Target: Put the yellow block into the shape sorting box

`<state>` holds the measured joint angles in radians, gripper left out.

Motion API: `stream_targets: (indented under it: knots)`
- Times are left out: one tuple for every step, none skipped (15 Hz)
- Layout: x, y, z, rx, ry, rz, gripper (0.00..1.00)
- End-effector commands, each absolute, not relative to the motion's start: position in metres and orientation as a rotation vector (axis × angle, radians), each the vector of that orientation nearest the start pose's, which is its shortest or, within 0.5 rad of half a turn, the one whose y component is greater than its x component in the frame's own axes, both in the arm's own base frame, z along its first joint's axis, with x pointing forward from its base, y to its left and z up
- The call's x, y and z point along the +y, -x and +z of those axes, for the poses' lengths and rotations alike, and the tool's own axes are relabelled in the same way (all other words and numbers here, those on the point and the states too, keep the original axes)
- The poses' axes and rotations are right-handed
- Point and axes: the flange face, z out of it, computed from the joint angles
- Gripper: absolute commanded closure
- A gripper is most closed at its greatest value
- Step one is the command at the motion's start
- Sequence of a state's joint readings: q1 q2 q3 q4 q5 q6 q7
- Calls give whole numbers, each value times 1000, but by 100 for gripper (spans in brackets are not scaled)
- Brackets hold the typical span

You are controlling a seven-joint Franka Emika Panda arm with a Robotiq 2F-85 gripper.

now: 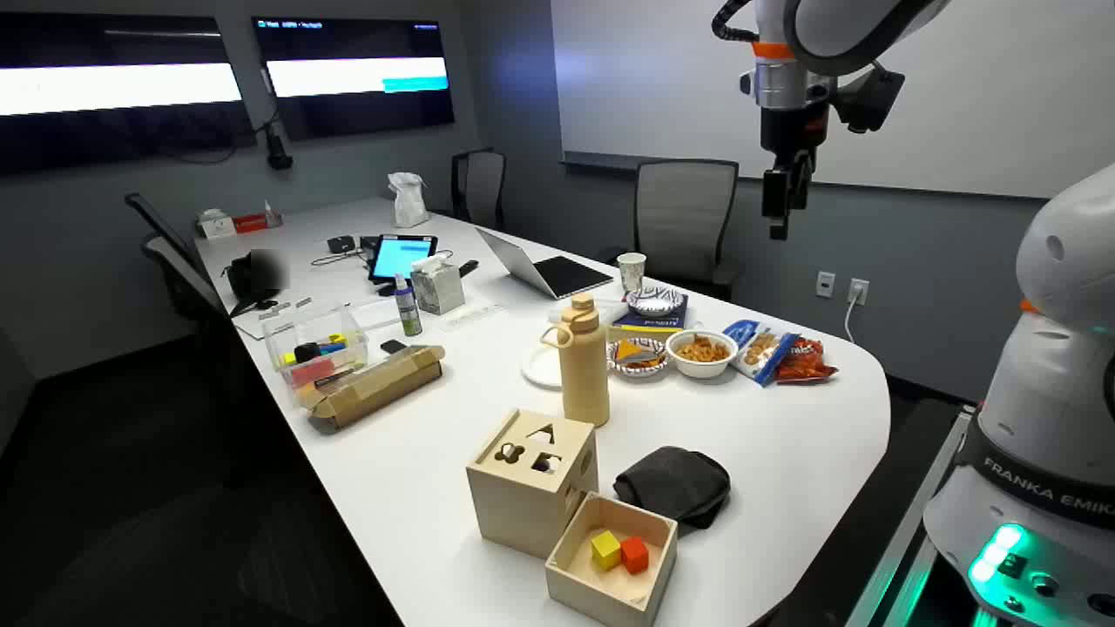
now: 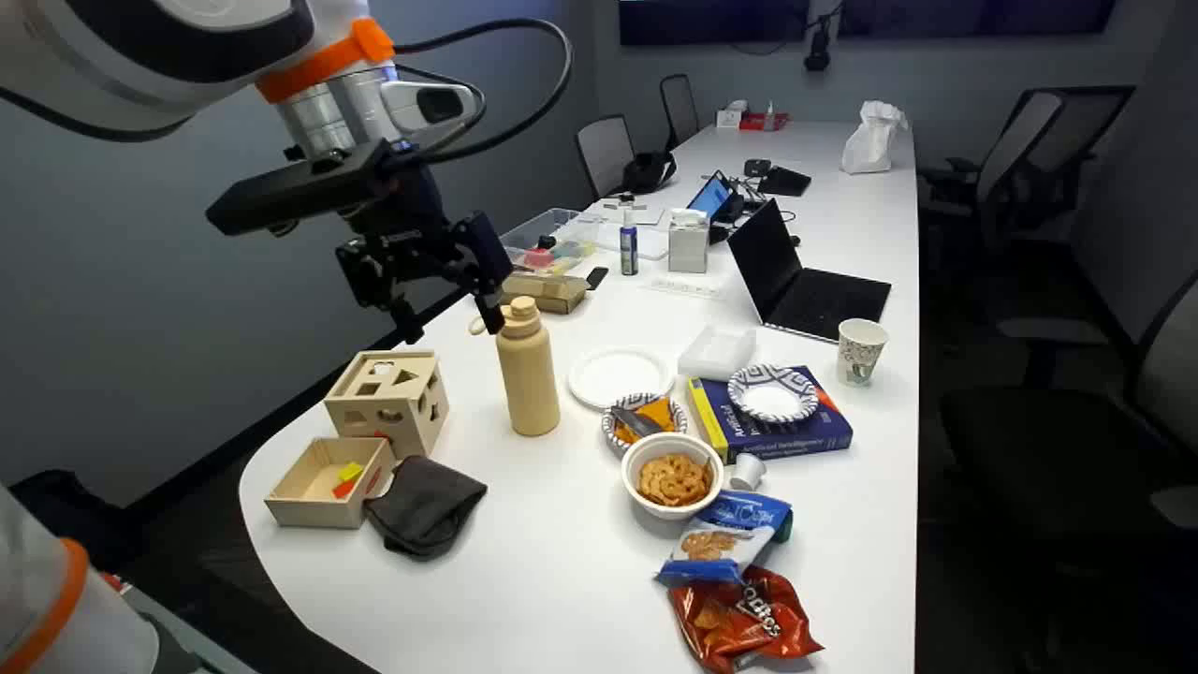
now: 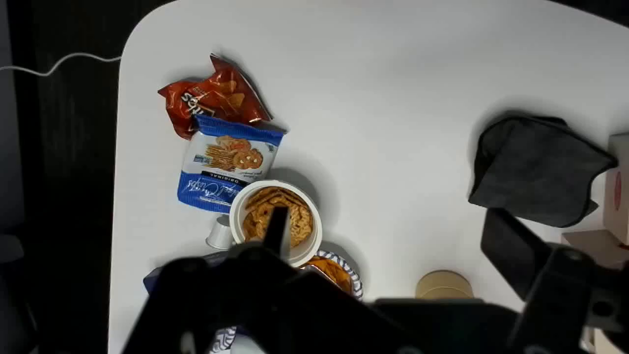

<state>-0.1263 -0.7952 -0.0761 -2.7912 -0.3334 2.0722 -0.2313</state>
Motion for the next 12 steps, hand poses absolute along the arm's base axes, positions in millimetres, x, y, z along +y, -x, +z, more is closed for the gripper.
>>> stream_targets:
  knots:
    - [-78,-304,431,-338,3378,-41,0]
    - [-71,-309,428,-377,3379,-30,0]
    - [-64,-313,425,-418,3373,-33,0]
    - [-52,-318,420,-489,3362,-32,0]
    - [-39,-323,416,-559,3352,-25,0]
    - [-24,-327,410,-642,3340,-15,0]
    - [-10,-331,404,-719,3325,-9,0]
    - [7,-334,397,-807,3305,0,0]
    - [21,-337,390,-879,3288,2,0]
    - [35,-340,381,-941,3271,11,0]
    - [47,-342,373,-996,3255,20,0]
    - [57,-344,365,-1045,3237,23,0]
